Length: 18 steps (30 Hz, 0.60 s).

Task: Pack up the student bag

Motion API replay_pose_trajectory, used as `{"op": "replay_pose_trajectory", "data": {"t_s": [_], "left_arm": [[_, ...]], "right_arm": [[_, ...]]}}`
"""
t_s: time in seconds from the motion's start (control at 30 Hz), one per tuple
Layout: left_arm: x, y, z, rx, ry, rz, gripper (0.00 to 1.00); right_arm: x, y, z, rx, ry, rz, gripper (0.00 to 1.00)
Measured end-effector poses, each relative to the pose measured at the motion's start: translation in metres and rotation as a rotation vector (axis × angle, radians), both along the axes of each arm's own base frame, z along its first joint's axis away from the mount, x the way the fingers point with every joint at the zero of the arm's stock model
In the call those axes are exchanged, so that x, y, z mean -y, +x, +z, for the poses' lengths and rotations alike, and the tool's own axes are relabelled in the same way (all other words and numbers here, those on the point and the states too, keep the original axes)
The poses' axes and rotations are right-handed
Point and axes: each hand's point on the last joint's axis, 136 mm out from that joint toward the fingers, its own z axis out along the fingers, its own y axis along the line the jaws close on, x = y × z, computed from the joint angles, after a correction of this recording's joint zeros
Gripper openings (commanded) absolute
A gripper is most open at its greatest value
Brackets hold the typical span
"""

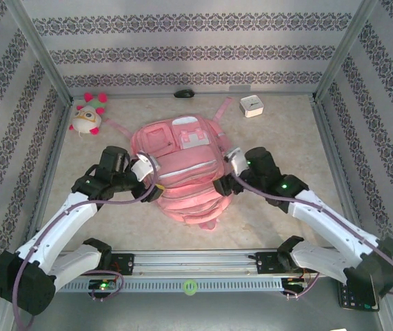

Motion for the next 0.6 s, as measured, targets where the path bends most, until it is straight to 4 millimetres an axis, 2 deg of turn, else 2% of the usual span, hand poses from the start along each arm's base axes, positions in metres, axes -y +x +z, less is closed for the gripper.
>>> {"op": "replay_pose_trajectory", "data": {"t_s": [0.07, 0.13, 0.23, 0.37, 0.47, 0.6], "left_arm": [[-0.002, 0.0, -0.009, 0.015, 0.071, -0.06, 0.84], [-0.005, -0.001, -0.02, 0.008, 0.135, -0.108, 0.83], [-0.01, -0.002, -0.037, -0.018, 0.216, -0.167, 0.82], [-0.013, -0.003, -0.056, -0.065, 0.268, -0.218, 0.76], [-0.012, -0.004, -0.063, -0.087, 0.269, -0.24, 0.68], [-0.005, -0.008, -0.06, -0.093, 0.226, -0.267, 0.61]], "right_arm": [[0.011, -0.001, 0.0, -0.07, 0.088, -0.102, 0.79], [0.02, -0.005, -0.01, -0.165, 0.158, -0.193, 0.79], [0.025, -0.018, -0.037, -0.328, 0.224, -0.294, 0.78], [0.027, -0.04, -0.074, -0.511, 0.267, -0.395, 0.76], [0.03, -0.049, -0.091, -0.591, 0.294, -0.457, 0.72], [0.024, -0.053, -0.1, -0.642, 0.352, -0.486, 0.66]]}}
